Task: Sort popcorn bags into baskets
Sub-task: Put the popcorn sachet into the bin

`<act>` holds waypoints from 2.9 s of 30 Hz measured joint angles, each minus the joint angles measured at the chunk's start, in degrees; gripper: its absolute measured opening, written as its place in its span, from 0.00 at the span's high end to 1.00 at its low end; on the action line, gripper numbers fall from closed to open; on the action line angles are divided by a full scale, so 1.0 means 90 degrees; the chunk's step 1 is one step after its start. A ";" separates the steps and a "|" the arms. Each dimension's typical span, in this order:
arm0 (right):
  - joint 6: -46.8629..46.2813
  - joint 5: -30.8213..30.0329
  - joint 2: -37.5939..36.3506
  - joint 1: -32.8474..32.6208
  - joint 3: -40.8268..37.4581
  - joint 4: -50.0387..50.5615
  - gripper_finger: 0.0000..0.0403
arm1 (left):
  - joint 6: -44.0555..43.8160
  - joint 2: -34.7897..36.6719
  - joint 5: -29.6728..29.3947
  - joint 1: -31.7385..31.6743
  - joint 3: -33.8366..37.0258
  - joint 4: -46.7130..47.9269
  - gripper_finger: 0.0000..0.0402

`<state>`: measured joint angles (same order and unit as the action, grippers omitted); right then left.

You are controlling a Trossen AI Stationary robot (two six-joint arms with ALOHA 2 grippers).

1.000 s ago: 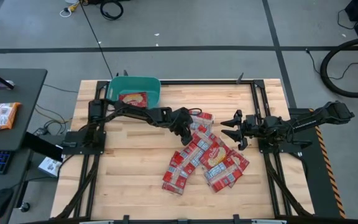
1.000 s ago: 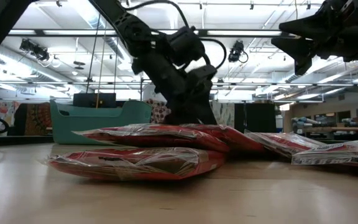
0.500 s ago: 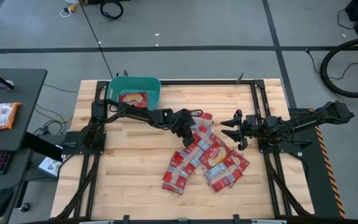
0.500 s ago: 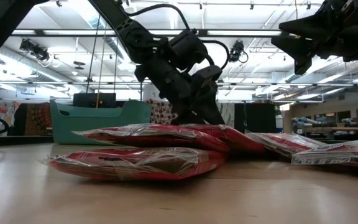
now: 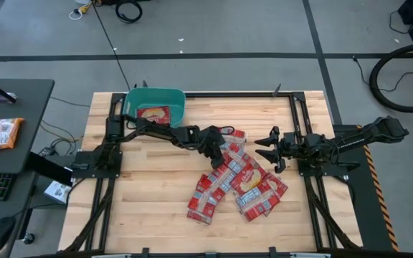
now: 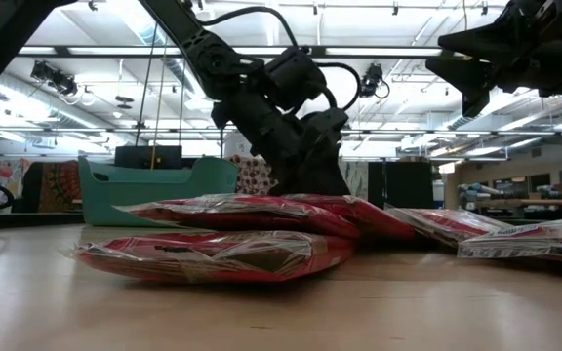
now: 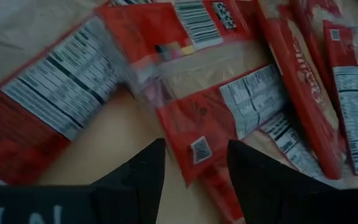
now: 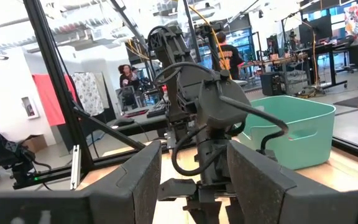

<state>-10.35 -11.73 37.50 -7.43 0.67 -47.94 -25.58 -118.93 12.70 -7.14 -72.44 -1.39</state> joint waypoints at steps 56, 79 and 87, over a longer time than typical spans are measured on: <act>0.0000 0.0112 0.0005 0.0001 -0.0002 0.0050 0.53 | 0.1275 0.4755 -0.3062 -0.0676 -0.0005 0.4646 0.99; -0.0019 0.0107 0.0061 0.0001 -0.0002 0.0034 0.53 | 0.1273 0.5996 -0.4082 -0.2182 -0.0007 0.7302 0.99; -0.0021 0.0086 0.0059 0.0001 -0.0002 0.0000 0.53 | 0.1270 0.5932 -0.4511 -0.2718 -0.0007 0.8451 0.99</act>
<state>-10.53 -10.95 38.02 -7.42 0.64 -47.94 -14.16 -65.55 -27.90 -31.60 -72.51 74.67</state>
